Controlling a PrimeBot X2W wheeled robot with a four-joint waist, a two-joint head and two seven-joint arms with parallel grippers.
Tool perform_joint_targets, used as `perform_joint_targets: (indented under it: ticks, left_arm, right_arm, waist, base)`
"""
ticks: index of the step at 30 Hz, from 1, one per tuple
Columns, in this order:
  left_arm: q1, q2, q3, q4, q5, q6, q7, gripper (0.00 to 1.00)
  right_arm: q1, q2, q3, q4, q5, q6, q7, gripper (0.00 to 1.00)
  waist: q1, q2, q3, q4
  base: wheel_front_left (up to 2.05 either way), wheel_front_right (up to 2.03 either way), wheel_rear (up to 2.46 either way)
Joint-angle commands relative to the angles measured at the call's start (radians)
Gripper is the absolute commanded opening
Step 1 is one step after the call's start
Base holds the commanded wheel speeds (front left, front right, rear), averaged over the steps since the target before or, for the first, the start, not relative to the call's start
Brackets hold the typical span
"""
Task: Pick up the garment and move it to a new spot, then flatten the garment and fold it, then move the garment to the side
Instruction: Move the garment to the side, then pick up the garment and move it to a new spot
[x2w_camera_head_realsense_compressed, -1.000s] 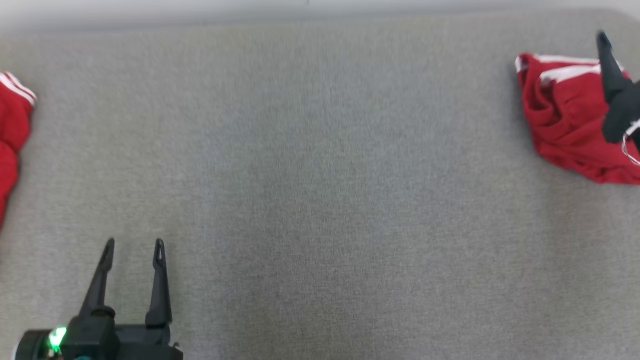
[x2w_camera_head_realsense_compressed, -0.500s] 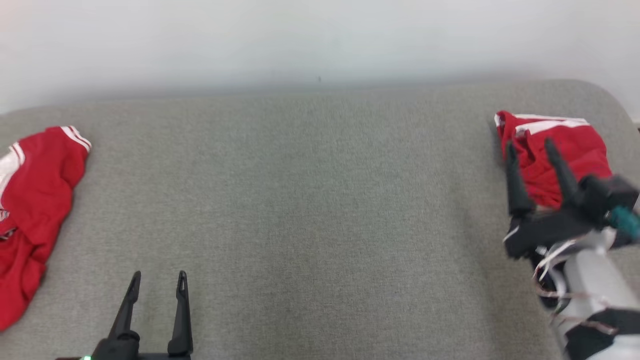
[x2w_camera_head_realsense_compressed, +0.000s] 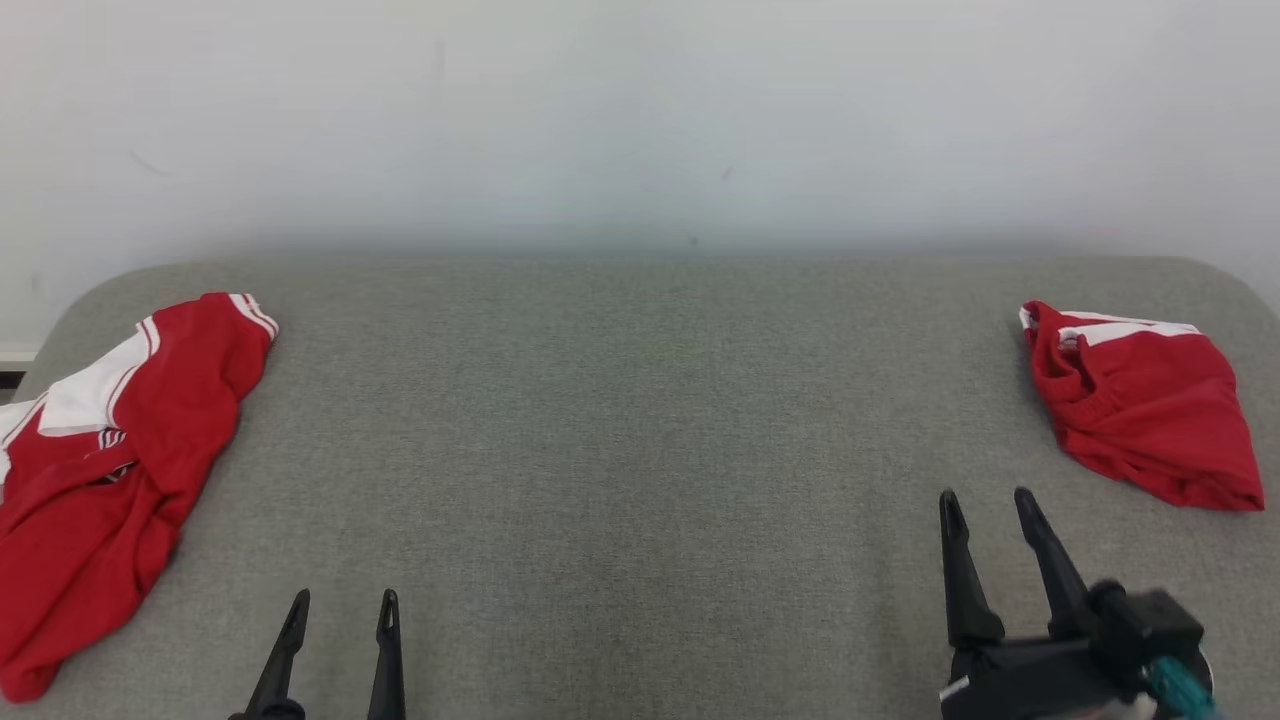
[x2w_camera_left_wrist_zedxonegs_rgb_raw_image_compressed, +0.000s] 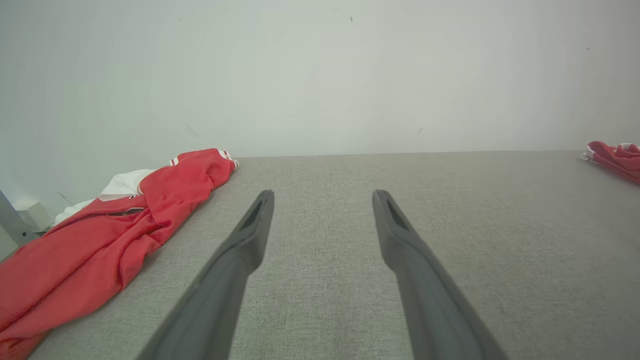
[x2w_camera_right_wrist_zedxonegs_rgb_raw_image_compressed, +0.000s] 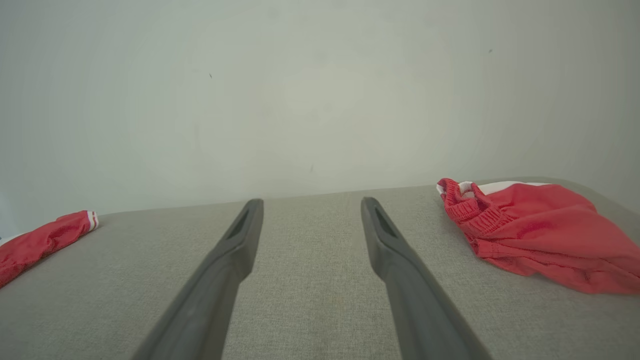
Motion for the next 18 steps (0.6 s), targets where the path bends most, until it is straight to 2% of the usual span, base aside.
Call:
perform_joint_targets:
  ticks: [1,10,18]
  left_arm:
    - [0.018,-0.003,0.003,0.0,-0.006,0.002,-0.003,1.0]
    - [0.03,-0.006,0.007,-0.002,-0.009,0.006,-0.003,1.0]
    - [0.036,-0.007,0.01,-0.003,-0.022,0.018,-0.003,1.0]
  right_arm:
    - [0.022,0.006,-0.003,-0.013,-0.005,0.001,0.0,1.0]
    - [0.159,0.017,-0.004,-0.087,0.001,0.001,0.0,1.0]
    - [0.173,0.017,0.004,-0.082,0.038,0.001,0.0,1.0]
  waist:
    - [0.0002,0.0001,-0.013,0.015]
    - [0.0002,0.0001,-0.023,0.031]
    - [0.0002,0.0001,-0.019,0.018]
  base:
    - [0.0,0.0,0.0]
    - [0.0,0.0,0.0]
    - [0.0,0.0,0.0]
